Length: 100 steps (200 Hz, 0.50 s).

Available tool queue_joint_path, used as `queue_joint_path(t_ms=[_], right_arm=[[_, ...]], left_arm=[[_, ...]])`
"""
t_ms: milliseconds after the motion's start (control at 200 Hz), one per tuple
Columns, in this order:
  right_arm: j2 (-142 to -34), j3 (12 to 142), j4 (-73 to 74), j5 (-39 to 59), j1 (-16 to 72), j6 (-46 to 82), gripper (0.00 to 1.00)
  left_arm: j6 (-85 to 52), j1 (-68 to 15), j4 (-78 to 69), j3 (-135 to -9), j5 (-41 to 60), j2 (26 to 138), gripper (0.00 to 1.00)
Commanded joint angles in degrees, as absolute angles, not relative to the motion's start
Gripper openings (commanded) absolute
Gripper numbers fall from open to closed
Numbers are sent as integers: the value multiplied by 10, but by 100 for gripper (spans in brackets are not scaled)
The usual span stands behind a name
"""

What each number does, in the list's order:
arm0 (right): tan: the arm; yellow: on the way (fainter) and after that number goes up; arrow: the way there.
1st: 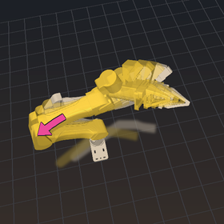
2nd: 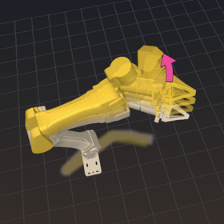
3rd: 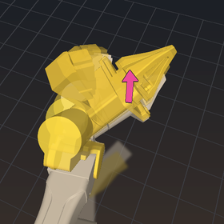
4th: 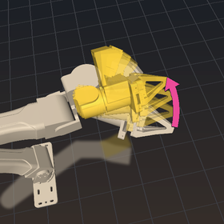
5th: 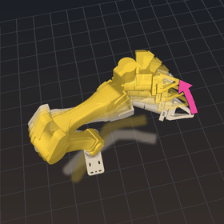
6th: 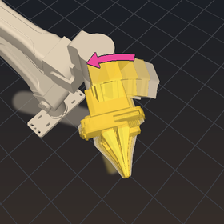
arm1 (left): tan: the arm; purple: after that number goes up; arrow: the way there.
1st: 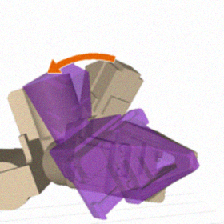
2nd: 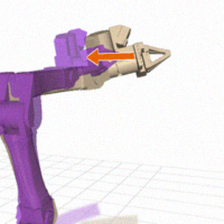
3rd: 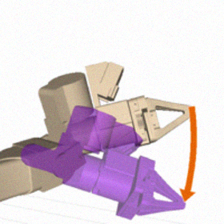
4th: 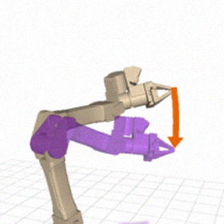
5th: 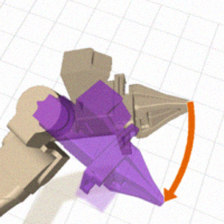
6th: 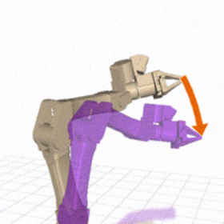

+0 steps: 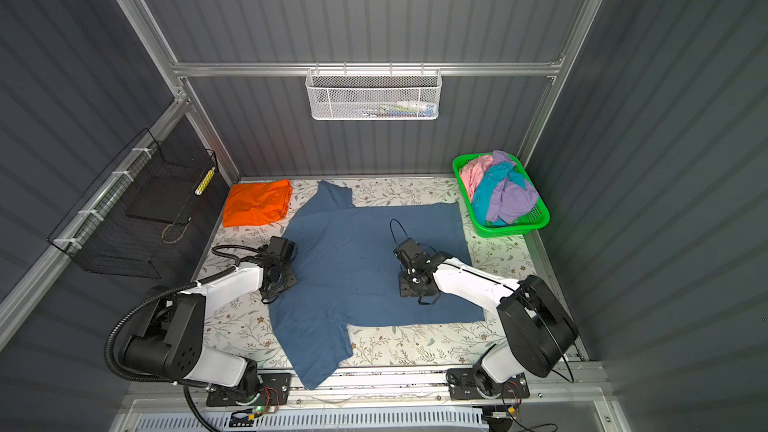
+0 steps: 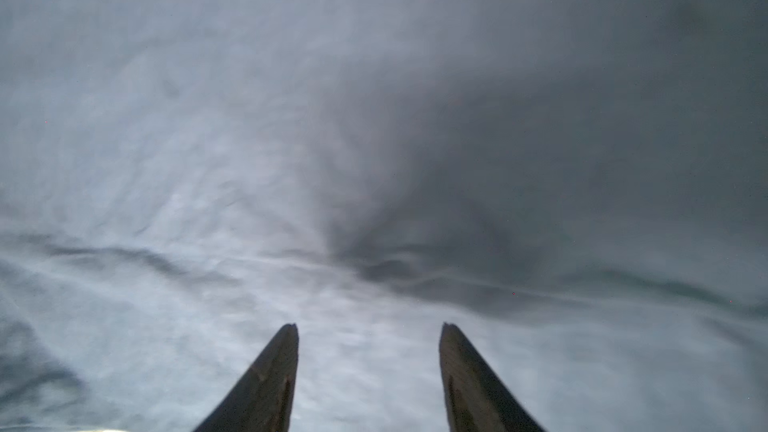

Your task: Fold and stack the t-shirts

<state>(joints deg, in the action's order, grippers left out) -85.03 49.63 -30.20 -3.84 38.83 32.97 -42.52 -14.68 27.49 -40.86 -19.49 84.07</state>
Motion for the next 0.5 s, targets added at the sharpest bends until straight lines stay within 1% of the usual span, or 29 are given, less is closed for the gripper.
queue_joint_path(t_ms=[0,80,105,170,195,225,285,365,435,495], right_arm=[[-823,526,-324,-47,384,336,58],[-817,551,-330,-52,370,321,59],[-818,562,-331,-51,364,314,59],[-828,596,-334,-46,348,295,60],[-834,611,-336,-45,342,288,60],[-843,630,-337,-44,333,277,60],[-865,669,-333,-40,313,261,59],[-902,729,-323,-16,285,248,56],[-941,786,-320,-10,267,236,53],[-974,827,-314,-6,249,226,48]], left_arm=[[-472,-128,370,-395,-236,822,0],[-447,-127,375,-418,-221,826,0],[-441,-126,379,-431,-216,830,9],[-415,-127,387,-474,-206,841,40],[-409,-127,391,-492,-203,843,48],[-401,-127,393,-518,-201,844,53],[-388,-127,391,-571,-201,847,58],[-368,-127,368,-651,-201,870,59],[-350,-127,367,-742,-191,928,59],[-334,-130,370,-832,-178,995,59]])
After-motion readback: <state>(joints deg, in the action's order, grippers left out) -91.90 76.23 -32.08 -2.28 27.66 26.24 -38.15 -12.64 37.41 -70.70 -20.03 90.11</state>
